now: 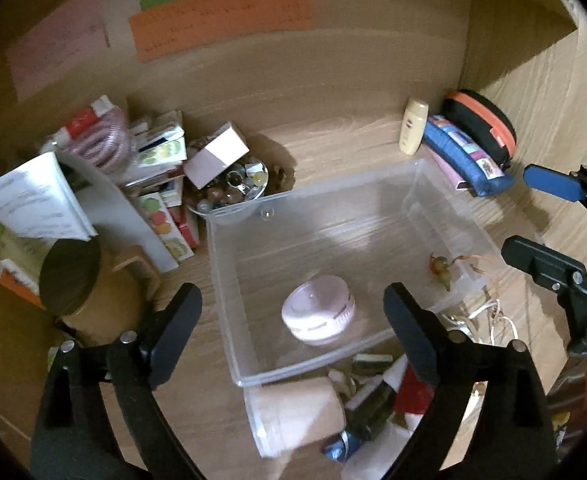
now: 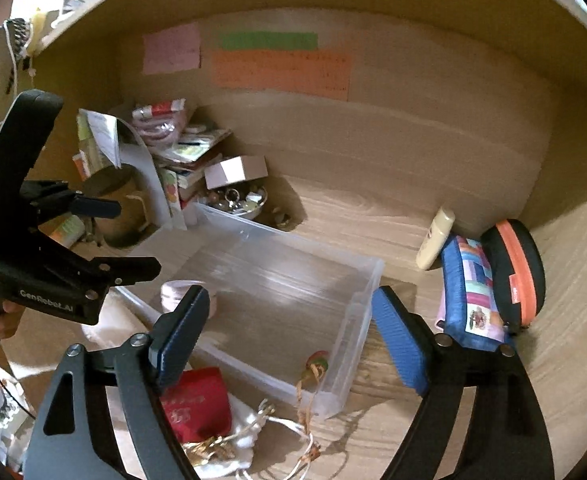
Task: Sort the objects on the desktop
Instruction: 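Grasp the clear plastic cup with the left gripper while the right grasps the red pouch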
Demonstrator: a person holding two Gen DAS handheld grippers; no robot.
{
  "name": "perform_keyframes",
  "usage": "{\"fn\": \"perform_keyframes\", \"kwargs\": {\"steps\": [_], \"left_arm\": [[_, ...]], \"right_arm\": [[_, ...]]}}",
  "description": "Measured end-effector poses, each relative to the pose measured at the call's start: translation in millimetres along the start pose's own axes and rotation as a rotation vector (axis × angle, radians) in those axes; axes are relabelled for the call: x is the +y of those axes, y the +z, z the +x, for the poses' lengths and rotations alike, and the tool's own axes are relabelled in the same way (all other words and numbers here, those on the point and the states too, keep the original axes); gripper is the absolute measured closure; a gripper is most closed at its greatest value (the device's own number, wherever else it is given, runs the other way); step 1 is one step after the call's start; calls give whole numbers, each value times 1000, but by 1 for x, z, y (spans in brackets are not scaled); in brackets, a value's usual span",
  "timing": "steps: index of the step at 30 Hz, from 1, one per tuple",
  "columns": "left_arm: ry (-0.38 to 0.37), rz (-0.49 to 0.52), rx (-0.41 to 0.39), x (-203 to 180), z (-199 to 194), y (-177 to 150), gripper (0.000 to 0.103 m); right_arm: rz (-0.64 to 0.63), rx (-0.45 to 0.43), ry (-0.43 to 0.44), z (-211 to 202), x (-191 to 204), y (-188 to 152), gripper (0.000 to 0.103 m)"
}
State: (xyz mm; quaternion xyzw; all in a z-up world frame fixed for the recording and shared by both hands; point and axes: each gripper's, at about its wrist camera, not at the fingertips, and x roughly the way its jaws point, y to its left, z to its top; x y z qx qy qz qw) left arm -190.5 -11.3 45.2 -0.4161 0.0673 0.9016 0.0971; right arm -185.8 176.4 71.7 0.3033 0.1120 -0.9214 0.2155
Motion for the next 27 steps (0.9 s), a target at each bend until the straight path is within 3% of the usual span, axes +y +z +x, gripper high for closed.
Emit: {"fn": "perform_keyframes", "kwargs": {"steps": [15,27], "left_arm": [[15,-62,-28,14,-32,-43,8],[-16,-94,43,21,-14,-82,8]], "right_arm": [[-36,-53,36,-39,28,-20,21],[-27,21,61,-27,41,-51,21]]}}
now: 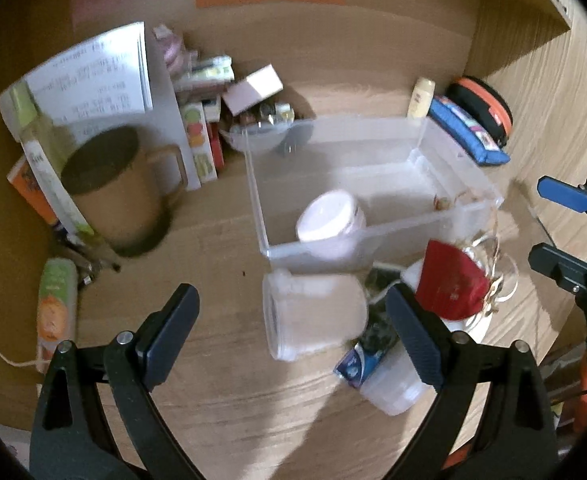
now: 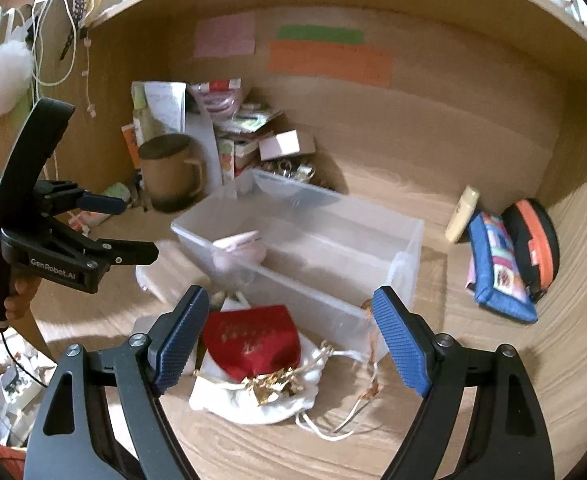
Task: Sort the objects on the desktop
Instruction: 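Grasp the clear plastic cup with the left gripper while the right grasps the red pouch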
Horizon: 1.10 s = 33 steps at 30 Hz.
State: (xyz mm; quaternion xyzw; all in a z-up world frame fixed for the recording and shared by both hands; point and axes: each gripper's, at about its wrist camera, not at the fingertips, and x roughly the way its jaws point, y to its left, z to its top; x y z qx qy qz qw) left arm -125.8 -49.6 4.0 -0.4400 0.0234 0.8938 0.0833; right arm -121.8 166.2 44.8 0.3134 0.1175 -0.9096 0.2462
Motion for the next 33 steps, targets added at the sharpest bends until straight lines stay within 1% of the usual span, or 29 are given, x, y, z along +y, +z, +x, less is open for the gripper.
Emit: {"fn": "perform_keyframes", "kwargs": {"steps": [3,5,12,18,21,23,28,33], "left_arm": [[-10,-16,33,2,12,-7,8],[-33,-25,59,2,20,-13,8],[-52,-22,99,-2,37,-26,7],[-84,-56,142,1,53,-30,7],[-87,-71,139,4,56,-28,7],[-103,-84,137,6,58,-28,7],[-119,-113,116,10,60,-30,7],[-144,-143,106,17,65,-29,7]], "right_arm": [[9,31,7,8,2,-6,21],[20,49,16,12,2,-10,21],[29,110,49,32,5,-25,21],[33,153,75,46,8,-34,21],[44,167,89,53,7,-37,21],[46,172,92,56,6,-38,21],[75,187,139,68,2,-39,21],[78,180,163,76,1,-36,21]]}}
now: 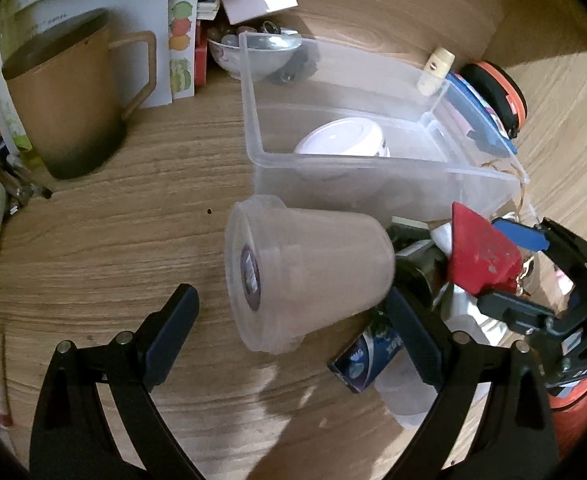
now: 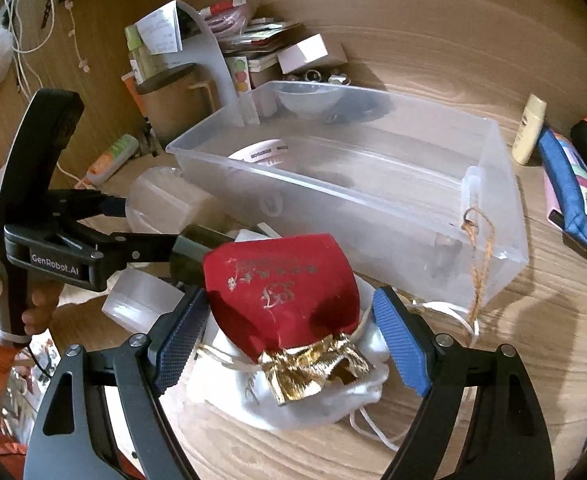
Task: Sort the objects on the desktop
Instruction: 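Grasp the clear plastic cup with the left gripper while the right grasps the red pouch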
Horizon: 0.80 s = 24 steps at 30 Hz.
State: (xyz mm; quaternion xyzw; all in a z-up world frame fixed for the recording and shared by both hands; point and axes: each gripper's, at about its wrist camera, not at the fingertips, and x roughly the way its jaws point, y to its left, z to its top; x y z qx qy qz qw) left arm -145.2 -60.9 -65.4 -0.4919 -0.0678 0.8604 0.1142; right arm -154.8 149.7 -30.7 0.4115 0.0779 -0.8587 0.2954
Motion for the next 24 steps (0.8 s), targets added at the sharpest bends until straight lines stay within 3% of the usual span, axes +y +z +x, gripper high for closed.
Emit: {"fn": "perform_keyframes", "kwargs": {"steps": [4,14,20,24], "left_arm": [[-16,-19,-6,4,4,3,7],[-64,-52,-33,12,5,1,9],[-94,-69,-42,17,2,0,18],[-68,-51,-56,15,-2,-1,26]], "right_arm": [[-30,-13,0,2,3,1,36],[-47,-34,-12,-8,5,2,57],[-57,-66,-26,-21,5,0,61],[-27,-85,-39,-30,-1,-1,61]]}}
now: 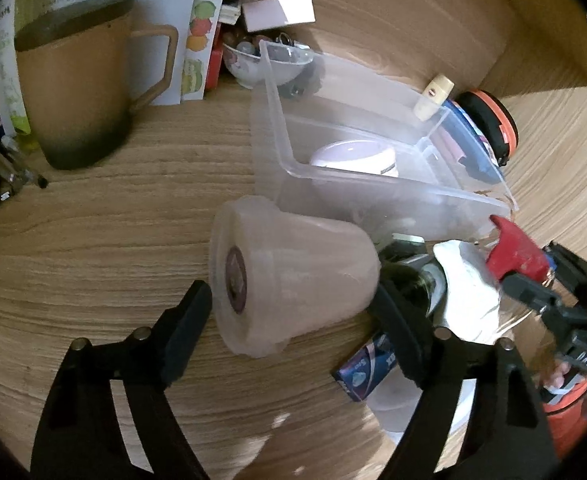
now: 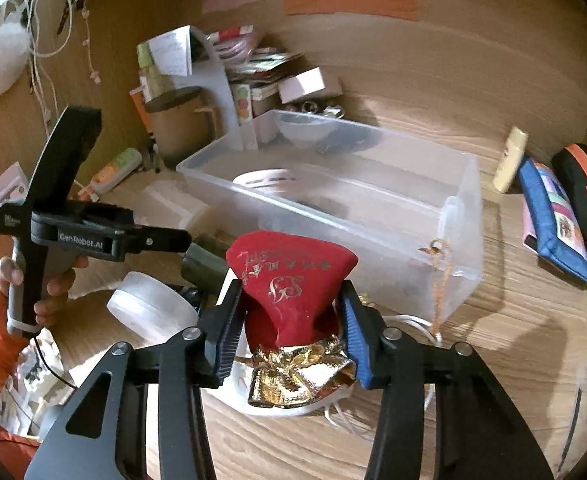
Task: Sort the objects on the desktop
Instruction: 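Grasp the clear plastic cup with the left gripper while the right grasps the red pouch, then carry the clear cup and red pouch over the clear plastic box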
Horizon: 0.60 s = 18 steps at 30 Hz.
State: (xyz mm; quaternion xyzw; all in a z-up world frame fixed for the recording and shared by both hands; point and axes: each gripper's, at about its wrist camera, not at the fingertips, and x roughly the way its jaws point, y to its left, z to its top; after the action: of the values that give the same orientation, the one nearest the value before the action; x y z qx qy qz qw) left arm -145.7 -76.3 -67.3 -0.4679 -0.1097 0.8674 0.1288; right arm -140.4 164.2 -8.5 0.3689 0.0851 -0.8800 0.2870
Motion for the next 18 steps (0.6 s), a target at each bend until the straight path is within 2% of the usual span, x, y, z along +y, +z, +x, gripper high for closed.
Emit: {"fn": "perform_keyframes", "kwargs": {"steps": [9,18], "left_arm": [[112,82,-46,-10,-15,-6,36],[152,72,-90,-8,-32,-10,39]], "right_arm": [[75,-64,0,-29,-17,6,62],[104,-109,-7,-46,-22,12,62]]}}
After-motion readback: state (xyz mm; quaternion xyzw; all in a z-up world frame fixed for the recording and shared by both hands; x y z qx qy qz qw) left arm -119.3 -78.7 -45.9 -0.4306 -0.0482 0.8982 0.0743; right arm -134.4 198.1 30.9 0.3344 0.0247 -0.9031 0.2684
